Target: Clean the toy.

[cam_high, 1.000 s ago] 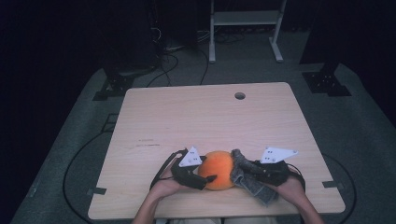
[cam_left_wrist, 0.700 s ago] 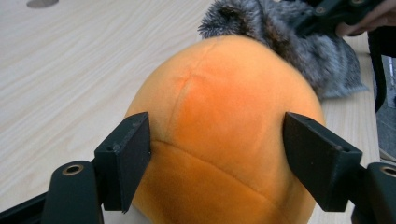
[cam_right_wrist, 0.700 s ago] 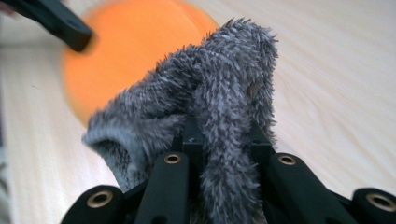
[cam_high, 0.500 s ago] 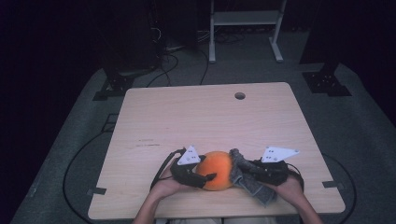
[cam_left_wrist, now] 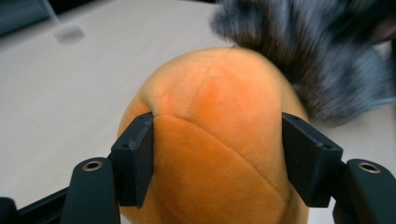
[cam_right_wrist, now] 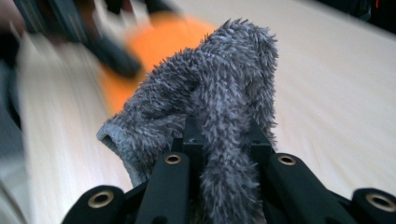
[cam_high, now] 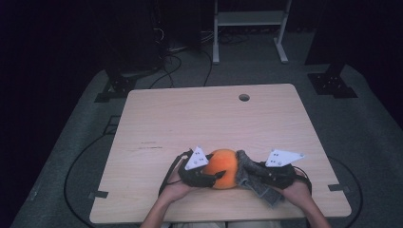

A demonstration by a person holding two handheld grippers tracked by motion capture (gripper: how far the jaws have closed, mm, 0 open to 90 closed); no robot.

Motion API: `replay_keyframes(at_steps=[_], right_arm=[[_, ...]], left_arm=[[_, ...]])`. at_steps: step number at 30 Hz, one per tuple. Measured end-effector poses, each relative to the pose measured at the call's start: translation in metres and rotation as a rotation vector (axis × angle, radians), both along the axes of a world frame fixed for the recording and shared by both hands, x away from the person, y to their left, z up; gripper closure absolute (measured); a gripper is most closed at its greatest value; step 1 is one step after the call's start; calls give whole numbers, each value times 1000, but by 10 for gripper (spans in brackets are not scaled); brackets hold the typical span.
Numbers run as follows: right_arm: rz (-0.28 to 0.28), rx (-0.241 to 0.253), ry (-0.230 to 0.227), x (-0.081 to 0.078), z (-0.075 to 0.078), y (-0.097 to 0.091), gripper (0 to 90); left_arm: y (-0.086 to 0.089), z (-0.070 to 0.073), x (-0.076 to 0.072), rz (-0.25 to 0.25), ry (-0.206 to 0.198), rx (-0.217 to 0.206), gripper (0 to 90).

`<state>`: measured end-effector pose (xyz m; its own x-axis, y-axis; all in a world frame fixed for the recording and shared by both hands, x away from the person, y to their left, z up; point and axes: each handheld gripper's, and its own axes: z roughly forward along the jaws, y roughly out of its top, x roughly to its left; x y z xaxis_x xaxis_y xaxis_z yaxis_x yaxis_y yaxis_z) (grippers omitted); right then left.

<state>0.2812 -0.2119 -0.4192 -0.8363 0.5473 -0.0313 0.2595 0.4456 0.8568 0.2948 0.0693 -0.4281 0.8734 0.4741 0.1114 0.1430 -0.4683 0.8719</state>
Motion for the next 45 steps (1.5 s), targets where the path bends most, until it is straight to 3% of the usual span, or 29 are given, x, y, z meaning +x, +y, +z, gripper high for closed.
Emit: replay_keyframes(at_steps=[1,2,4,6,8,10,12,17,24,34,40,43,45], right_arm=[[9,62,-4,0,5,0,756],[14,75,-5,1,7,3,756],[23,28,-11,3,3,13,756],[34,39,-1,4,-3,18,757],[53,33,-7,4,-4,24,757],[66,26,-13,2,-3,27,757],[60,23,-16,1,-4,26,757],[27,30,6,4,-8,19,757],[25,18,16,5,-13,18,756],[-21,2,88,13,-25,5,754],[-78,-74,155,22,-34,-5,756],[-82,-30,135,20,-25,-11,755],[-74,24,112,18,-14,-12,755]], left_arm=[[-3,-3,-1,-18,-14,18,323],[-3,-6,-1,-30,-15,21,309],[1,-5,2,-36,37,2,235],[6,-1,6,-14,75,-32,148],[8,0,8,8,84,-65,111],[7,-3,8,-6,80,-34,130],[9,-6,6,-13,62,-12,210],[17,-10,8,5,113,-7,253],[25,-12,9,0,129,22,276],[27,-12,8,-6,131,29,276],[29,-12,7,-13,128,28,271],[29,-12,7,-15,125,28,270],[26,-12,6,-17,117,28,268]])
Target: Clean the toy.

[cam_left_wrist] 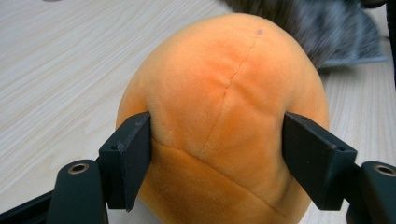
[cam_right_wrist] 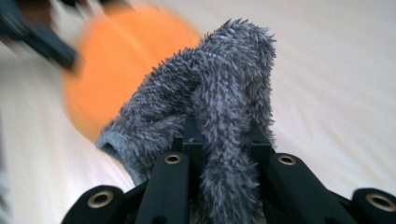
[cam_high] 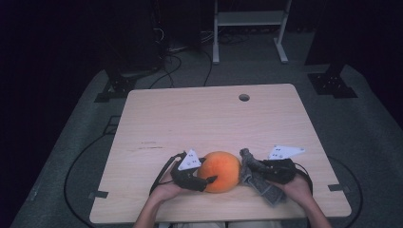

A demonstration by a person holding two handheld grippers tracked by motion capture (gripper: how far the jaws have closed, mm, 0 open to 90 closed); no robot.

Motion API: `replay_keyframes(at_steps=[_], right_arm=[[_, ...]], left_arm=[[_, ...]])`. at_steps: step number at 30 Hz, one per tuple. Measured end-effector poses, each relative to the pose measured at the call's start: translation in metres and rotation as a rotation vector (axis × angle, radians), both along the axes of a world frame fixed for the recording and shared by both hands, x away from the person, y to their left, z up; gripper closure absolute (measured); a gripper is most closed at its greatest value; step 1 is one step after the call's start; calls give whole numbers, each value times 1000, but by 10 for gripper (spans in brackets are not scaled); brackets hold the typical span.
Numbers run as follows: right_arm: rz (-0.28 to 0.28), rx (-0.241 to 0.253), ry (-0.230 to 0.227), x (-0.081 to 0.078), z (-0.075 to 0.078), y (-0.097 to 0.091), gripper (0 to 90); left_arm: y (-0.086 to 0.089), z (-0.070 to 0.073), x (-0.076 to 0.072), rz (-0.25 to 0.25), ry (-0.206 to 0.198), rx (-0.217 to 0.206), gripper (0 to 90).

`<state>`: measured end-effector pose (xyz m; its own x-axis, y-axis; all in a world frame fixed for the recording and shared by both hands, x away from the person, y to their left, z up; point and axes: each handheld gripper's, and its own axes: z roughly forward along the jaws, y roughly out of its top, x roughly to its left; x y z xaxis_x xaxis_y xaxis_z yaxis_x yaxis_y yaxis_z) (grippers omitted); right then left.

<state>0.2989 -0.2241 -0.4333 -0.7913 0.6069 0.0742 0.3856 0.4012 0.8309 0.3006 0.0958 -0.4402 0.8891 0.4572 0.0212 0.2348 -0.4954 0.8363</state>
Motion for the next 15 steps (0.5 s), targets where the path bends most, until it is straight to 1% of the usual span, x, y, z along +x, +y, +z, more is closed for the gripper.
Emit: replay_keyframes(at_steps=[1,3,4,6,7,8,9,10,11,12,13,14,15], right_arm=[[8,31,-9,-2,5,1,755],[40,71,-34,-7,14,6,756],[58,75,-45,-8,16,10,756],[93,50,-48,-11,15,19,755],[97,22,-44,-11,11,23,755],[96,6,-44,-10,7,25,756],[92,11,-47,-9,3,24,755],[82,19,-41,-8,1,20,755],[63,7,-42,-8,1,18,756],[53,-3,-45,-8,1,16,756],[50,-8,-42,-8,0,15,755],[46,-18,-39,-7,1,12,756],[40,-25,-41,-8,3,12,756]], left_arm=[[-2,0,-1,-4,-6,2,268],[-9,2,-3,-21,-27,17,269],[-12,2,-5,-32,-41,20,268],[-16,5,-9,-59,-59,27,252],[-16,7,-10,-70,-56,20,223],[-15,9,-9,-78,-52,11,194],[-11,10,-7,-82,-36,-28,175],[-7,11,-3,-68,-9,-49,160],[-6,11,-1,-45,7,-50,145],[-5,9,1,-24,22,-34,131],[-4,6,4,-15,62,-28,130],[-5,4,4,-20,64,-30,186],[-6,2,2,-21,39,-18,208]])
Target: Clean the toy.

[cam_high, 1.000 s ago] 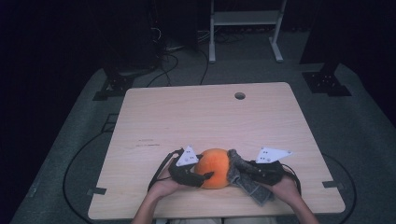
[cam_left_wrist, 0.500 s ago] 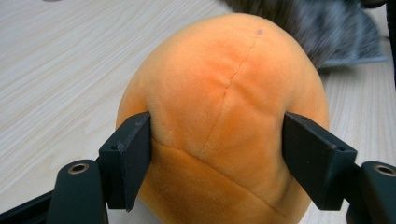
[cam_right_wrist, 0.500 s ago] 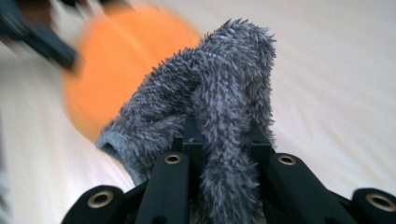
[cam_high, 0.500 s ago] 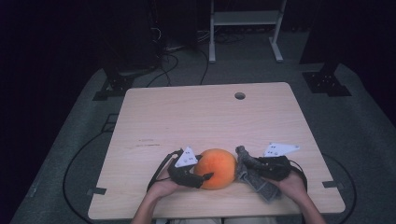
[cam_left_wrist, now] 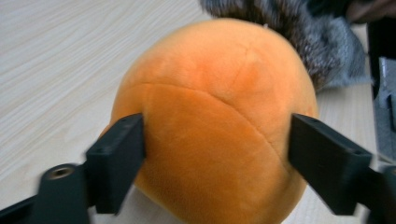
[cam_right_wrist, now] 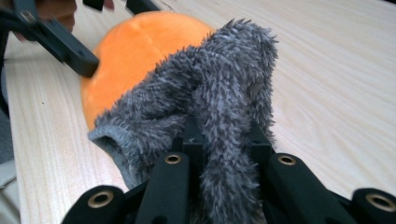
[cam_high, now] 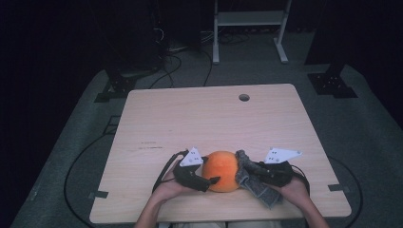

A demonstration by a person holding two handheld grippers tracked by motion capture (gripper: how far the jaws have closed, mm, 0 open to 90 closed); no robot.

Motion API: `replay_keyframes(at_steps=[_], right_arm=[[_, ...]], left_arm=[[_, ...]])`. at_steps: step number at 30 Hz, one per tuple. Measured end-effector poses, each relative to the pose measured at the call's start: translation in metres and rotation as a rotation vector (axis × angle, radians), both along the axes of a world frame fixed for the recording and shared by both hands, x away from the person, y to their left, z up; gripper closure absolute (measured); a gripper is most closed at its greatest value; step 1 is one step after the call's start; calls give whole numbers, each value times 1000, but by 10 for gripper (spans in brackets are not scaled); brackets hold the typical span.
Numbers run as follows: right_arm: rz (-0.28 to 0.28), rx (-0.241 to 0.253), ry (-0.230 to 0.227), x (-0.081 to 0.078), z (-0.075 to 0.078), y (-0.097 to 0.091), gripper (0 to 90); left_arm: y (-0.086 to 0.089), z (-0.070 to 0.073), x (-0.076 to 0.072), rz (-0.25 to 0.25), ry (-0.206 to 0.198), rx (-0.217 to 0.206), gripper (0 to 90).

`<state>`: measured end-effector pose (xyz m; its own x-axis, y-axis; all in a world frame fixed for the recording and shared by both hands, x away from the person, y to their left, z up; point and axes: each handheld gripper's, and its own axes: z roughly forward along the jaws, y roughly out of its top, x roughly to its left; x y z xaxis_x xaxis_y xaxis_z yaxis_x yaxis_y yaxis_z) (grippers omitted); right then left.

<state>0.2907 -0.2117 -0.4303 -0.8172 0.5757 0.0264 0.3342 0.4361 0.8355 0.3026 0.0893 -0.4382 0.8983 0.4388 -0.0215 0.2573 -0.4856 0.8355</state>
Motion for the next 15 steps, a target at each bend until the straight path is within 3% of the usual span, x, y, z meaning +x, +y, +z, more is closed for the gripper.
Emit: replay_keyframes(at_steps=[4,6,7,9,11,13,15], right_arm=[[44,39,-53,-9,18,9,757],[70,30,-80,-14,24,17,757],[77,-3,-87,-15,23,21,757],[78,-18,-90,-14,19,20,758],[61,6,-68,-10,12,11,759],[42,-8,-63,-8,10,6,758],[29,-17,-57,-7,12,4,758]], left_arm=[[-11,7,-7,1,-54,7,279],[-17,10,-12,-37,-63,10,273],[-16,11,-13,-64,-56,5,248],[-13,11,-12,-71,-46,-11,215],[-9,9,-5,-19,8,-35,155],[-10,5,-3,-12,24,-45,203],[-13,2,-6,-12,4,-9,254]])
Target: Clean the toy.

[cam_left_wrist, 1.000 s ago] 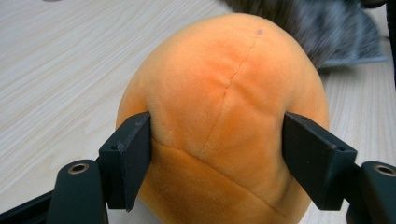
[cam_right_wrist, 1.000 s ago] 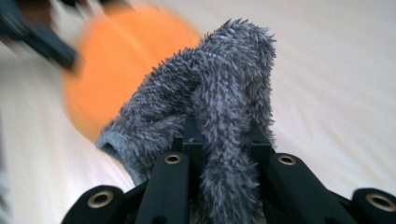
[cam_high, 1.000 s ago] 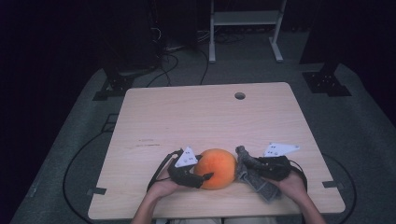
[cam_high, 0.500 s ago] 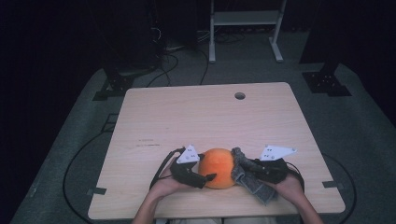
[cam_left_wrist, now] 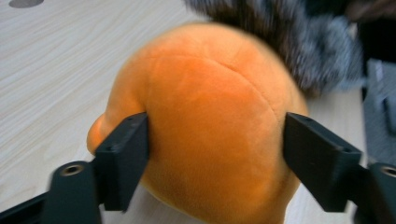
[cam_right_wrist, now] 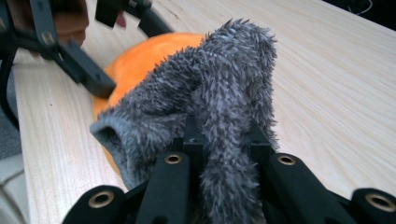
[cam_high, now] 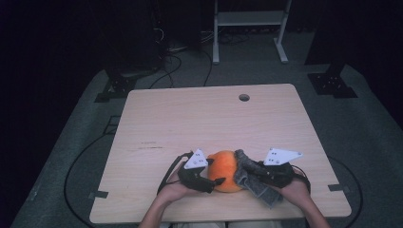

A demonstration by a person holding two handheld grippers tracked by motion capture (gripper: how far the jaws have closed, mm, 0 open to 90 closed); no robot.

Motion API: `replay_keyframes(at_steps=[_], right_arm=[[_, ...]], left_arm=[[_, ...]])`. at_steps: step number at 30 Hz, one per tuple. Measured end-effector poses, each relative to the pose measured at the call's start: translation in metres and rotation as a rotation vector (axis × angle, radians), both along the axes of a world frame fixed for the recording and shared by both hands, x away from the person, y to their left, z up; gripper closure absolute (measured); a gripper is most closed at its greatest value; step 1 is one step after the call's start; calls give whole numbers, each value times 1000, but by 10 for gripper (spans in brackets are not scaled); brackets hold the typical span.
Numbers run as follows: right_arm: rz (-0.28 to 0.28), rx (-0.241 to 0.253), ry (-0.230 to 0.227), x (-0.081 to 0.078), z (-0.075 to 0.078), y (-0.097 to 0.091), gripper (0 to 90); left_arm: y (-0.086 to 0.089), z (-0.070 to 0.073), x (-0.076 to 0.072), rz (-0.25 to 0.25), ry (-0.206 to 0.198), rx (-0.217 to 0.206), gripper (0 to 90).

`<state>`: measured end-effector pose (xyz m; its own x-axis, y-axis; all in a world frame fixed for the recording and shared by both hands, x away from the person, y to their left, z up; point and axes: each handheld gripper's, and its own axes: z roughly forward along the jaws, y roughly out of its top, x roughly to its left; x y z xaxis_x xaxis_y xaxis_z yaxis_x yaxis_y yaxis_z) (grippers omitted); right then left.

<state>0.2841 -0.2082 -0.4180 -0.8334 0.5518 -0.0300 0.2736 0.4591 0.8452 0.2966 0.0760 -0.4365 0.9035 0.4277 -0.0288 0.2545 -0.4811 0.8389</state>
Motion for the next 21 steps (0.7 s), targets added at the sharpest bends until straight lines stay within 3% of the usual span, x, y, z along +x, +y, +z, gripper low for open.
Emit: replay_keyframes(at_steps=[2,4,6,8,9,11,12,14,18,21], right_arm=[[5,26,-5,-2,6,0,759],[23,45,-4,-3,8,4,759],[37,4,-10,-4,2,13,760],[72,23,-2,-7,-1,19,760],[89,25,-8,-8,-1,21,760],[96,22,-22,-10,0,24,759],[89,30,-18,-8,-1,22,760],[49,25,2,-3,-7,12,760],[-39,4,88,8,-18,-8,761],[18,84,66,1,-6,-4,760]], left_arm=[[1,0,0,-22,-6,44,277],[5,1,1,-35,8,41,269],[8,6,4,-21,14,-21,186],[9,9,4,14,9,-92,152],[7,10,4,22,-3,-92,163],[4,5,2,16,-45,-20,247],[5,3,3,28,-41,-6,274],[9,0,4,39,-25,-5,303],[17,-3,6,44,0,23,321],[20,-4,6,37,-2,23,321]])
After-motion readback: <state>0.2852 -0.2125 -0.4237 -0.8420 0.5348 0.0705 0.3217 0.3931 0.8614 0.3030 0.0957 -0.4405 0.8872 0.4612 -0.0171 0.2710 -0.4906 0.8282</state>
